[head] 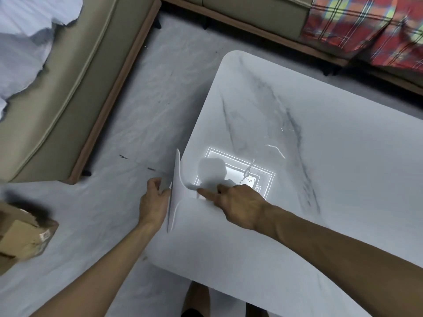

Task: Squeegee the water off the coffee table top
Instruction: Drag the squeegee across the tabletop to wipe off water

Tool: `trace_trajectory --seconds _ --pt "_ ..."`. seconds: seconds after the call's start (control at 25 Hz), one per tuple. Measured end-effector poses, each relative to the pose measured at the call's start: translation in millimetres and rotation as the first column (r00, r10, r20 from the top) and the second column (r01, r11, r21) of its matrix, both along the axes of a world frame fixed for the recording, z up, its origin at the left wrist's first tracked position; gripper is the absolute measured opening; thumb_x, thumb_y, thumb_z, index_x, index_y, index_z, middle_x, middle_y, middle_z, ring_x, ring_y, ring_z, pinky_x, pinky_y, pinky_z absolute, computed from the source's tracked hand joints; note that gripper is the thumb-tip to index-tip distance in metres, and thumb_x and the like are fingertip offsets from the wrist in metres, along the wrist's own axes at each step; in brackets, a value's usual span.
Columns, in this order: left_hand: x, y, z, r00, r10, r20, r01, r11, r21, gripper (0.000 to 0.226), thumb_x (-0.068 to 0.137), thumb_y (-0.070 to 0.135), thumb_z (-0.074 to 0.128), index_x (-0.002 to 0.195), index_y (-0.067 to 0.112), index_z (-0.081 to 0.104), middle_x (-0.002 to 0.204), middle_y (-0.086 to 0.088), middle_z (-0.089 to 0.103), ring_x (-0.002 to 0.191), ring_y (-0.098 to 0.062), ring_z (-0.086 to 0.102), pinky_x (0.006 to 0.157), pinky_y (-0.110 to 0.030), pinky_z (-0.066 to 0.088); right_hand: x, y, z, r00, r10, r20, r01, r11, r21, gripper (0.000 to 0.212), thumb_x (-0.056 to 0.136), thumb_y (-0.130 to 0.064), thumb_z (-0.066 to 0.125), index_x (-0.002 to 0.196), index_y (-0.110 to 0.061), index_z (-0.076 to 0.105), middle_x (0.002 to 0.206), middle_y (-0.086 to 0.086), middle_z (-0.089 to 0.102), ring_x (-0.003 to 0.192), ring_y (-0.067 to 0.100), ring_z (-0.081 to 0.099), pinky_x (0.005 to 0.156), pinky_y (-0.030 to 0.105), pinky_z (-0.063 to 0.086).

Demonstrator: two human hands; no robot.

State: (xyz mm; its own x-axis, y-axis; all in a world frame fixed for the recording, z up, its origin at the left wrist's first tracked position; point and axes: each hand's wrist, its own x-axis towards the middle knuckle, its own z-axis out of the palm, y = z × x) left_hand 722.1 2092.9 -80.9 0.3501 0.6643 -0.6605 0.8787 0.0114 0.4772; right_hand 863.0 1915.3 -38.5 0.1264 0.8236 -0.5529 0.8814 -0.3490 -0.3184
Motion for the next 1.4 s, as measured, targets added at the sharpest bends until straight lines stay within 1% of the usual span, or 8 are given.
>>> trace_trajectory --seconds 0.12,0.24,0.44,0.68,0.84,1.04,1.24,1.4 --pt "-9.5 -19.1 -2.1 0.994 -0.104 -0.042 0.098 0.988 -0.122 0.058 0.09 0.015 0.052 0.144 0.021 0.03 0.119 -0.007 0.055 0.094 -0.019 0.051 0.079 -0.025 0.037 21.4 -51.3 2.4 0.999 -0.045 0.027 0.045 0.999 -0.001 0.078 0.091 -0.013 0.045 0.148 -0.046 0.003 0.118 0.006 0.055 0.077 0.032 0.059 0.059 0.031 0.032" --pt "-12.3 -31.0 -1.2 0.993 -0.11 -0.036 0.104 0.986 -0.132 0.059 0.087 0.013 0.055 0.141 0.024 0.033 0.096 -0.002 0.058 0.078 -0.017 0.053 0.065 -0.027 0.039 42.2 -121.1 15.3 0.983 -0.151 0.107 0.147 0.988 0.044 0.081 0.091 -0.016 0.053 0.146 -0.051 0.005 0.096 0.0 0.059 0.063 0.029 0.06 0.05 0.03 0.038" --pt "-32.7 -30.5 12.6 1.0 0.014 -0.004 -0.014 0.997 -0.08 0.051 0.092 0.018 0.054 0.14 0.017 0.037 0.139 -0.008 0.05 0.099 -0.018 0.049 0.083 -0.024 0.036 39.8 -153.6 37.9 0.96 -0.265 0.088 0.27 0.962 -0.046 0.047 0.1 -0.038 0.028 0.146 -0.047 0.019 0.093 -0.005 0.056 0.078 0.029 0.062 0.068 0.039 0.051" --pt "-108.9 -44.3 17.8 0.978 0.207 -0.021 -0.208 0.977 -0.049 0.052 0.091 0.017 0.049 0.141 0.021 0.035 0.144 -0.008 0.046 0.115 -0.023 0.051 0.086 -0.028 0.038 -75.3 -33.7 8.9 0.983 -0.023 -0.18 0.038 0.996 0.083 0.043 0.103 -0.04 0.03 0.145 -0.045 0.027 0.117 0.001 0.061 0.102 0.031 0.06 0.082 0.037 0.049" --pt "-143.7 -52.8 6.3 0.979 0.16 -0.125 -0.17 0.983 -0.071 0.061 0.087 0.023 0.053 0.143 0.027 0.028 0.127 -0.001 0.053 0.106 -0.03 0.058 0.072 -0.03 0.04 -129.9 -16.7 -18.9 0.98 0.163 -0.116 -0.154 0.985 0.082 0.049 0.103 -0.029 0.037 0.148 -0.041 0.023 0.116 0.005 0.059 0.095 0.032 0.061 0.07 0.035 0.045" --pt "-143.5 -64.8 4.9 0.988 0.061 -0.143 -0.092 0.97 -0.227 0.069 0.084 0.012 0.049 0.146 0.028 0.022 0.106 -0.001 0.054 0.078 -0.012 0.053 0.057 -0.022 0.037 -71.7 -94.8 -8.4 0.996 0.043 -0.073 -0.036 0.994 0.104 0.057 0.101 -0.037 0.033 0.143 -0.06 0.003 0.117 -0.006 0.062 0.08 0.027 0.066 0.062 0.03 0.044" --pt "-140.7 -56.9 11.5 0.991 0.024 -0.129 -0.052 0.974 -0.221 0.063 0.084 0.01 0.048 0.142 0.021 0.027 0.107 -0.002 0.055 0.078 -0.012 0.051 0.058 -0.022 0.039 -35.0 -147.3 30.2 0.994 -0.083 0.067 0.072 0.987 0.144 0.053 0.097 -0.042 0.037 0.143 -0.058 0.016 0.07 -0.012 0.05 0.052 0.022 0.061 0.044 0.034 0.051" --pt "-148.8 -57.3 12.3 0.983 0.164 -0.084 -0.167 0.986 -0.027 0.052 0.086 0.007 0.047 0.136 0.015 0.034 0.132 -0.01 0.053 0.091 -0.026 0.058 0.075 -0.034 0.048 -80.3 -96.0 17.9 0.994 0.057 -0.091 -0.049 0.995 0.084 0.049 0.101 -0.037 0.037 0.143 -0.056 0.02 0.11 -0.005 0.064 0.085 0.029 0.066 0.066 0.035 0.048"
